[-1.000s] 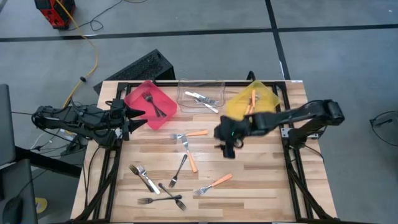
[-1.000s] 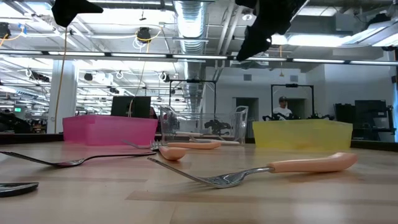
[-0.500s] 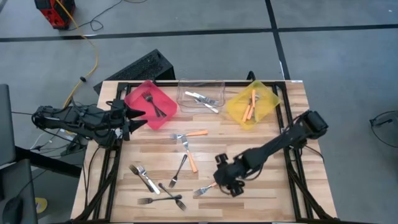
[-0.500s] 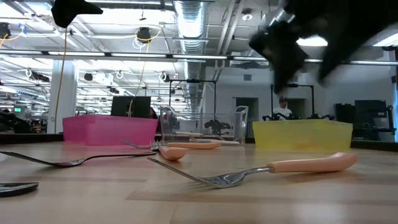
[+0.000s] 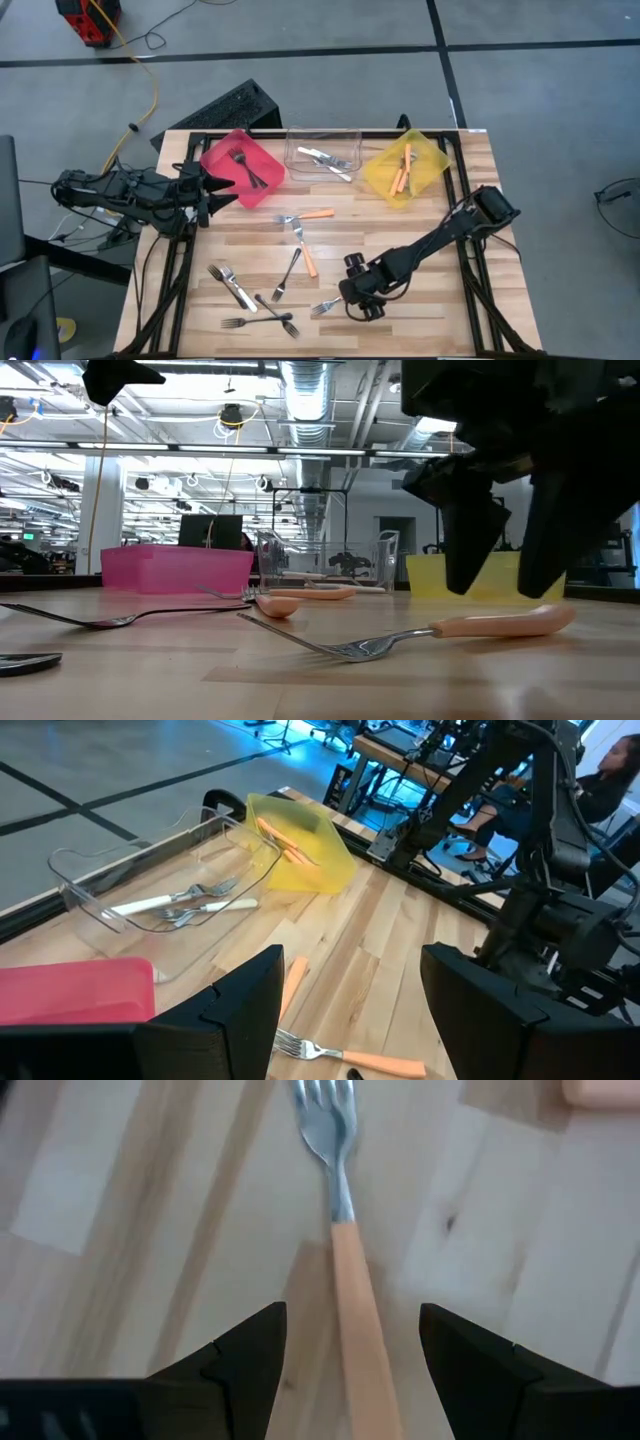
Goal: Sort silverware by color (type)
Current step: Put the orange fork into the yellow bin
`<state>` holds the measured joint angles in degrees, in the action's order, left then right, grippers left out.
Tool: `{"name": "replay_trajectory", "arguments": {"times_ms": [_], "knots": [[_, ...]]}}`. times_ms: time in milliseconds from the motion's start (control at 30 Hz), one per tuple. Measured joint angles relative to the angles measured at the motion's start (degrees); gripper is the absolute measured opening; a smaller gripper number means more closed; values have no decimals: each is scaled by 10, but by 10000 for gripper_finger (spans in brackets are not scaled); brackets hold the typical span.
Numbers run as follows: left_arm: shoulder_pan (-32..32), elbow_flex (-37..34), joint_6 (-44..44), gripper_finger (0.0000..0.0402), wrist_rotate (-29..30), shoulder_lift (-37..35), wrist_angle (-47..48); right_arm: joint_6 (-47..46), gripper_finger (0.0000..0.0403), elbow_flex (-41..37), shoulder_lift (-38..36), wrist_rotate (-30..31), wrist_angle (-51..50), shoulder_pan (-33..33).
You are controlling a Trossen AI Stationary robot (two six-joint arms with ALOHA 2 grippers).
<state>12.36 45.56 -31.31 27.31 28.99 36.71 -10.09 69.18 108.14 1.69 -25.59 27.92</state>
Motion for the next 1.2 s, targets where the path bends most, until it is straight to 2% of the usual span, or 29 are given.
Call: {"name": "replay_trajectory", "arguments": {"times_ms": [200,600,733,1000,1200], "knots": [[0,0,0,220,0,0,0,-17,255,-32,-1,3,43,-3],[0,0,0,220,0,0,0,-28,252,-49,-1,27,13,-3],[0,0,1,220,0,0,0,-48,216,-48,-1,35,-10,-7],[0,0,1,220,0,0,0,-57,93,-47,-2,37,-34,-7],[0,0,1,220,1,0,0,-107,88,-47,-3,36,-53,-7]]}}
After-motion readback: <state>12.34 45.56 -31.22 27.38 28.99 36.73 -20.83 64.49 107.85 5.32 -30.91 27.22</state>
